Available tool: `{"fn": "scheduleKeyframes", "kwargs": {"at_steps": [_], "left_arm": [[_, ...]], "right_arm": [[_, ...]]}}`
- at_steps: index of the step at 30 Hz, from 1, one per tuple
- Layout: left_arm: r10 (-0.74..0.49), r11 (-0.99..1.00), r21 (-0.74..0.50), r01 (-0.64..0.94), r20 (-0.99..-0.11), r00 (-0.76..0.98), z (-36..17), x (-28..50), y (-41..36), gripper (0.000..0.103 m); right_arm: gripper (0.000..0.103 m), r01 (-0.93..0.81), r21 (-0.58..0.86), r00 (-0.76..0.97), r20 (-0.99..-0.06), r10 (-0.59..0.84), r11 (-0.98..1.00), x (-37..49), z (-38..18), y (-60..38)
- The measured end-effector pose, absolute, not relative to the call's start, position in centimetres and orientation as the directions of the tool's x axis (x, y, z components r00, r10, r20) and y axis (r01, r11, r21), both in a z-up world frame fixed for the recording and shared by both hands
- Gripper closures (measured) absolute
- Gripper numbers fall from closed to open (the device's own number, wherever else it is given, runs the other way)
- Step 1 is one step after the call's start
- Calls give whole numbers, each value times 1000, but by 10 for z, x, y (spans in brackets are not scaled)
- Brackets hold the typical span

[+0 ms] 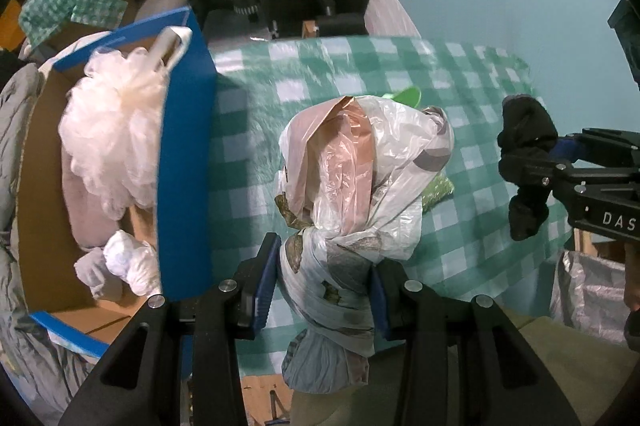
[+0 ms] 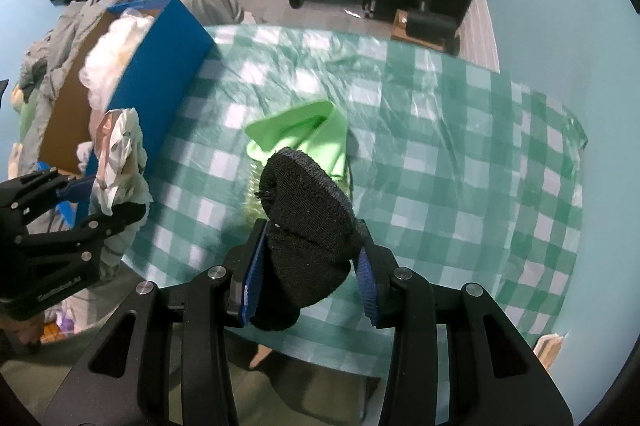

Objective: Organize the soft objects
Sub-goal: 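Lift the bag bundle and black sock and carry them over the box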

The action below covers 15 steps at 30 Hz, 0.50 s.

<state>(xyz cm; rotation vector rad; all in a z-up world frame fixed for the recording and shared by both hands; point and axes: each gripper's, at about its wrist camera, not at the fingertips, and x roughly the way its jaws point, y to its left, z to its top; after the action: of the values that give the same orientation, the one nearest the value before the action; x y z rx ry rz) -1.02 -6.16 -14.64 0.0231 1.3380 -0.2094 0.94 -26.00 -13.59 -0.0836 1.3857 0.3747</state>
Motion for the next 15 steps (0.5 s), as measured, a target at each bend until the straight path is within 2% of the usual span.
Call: {"fn": "scheduleKeyframes", "kwargs": {"at_steps": [15], "left_arm": [[-133,988,-105,110,-950,283,-107,-18,-40,62]], "right_arm": [[63,-387,168,170,-954,249,907,17,-92,-228]]}}
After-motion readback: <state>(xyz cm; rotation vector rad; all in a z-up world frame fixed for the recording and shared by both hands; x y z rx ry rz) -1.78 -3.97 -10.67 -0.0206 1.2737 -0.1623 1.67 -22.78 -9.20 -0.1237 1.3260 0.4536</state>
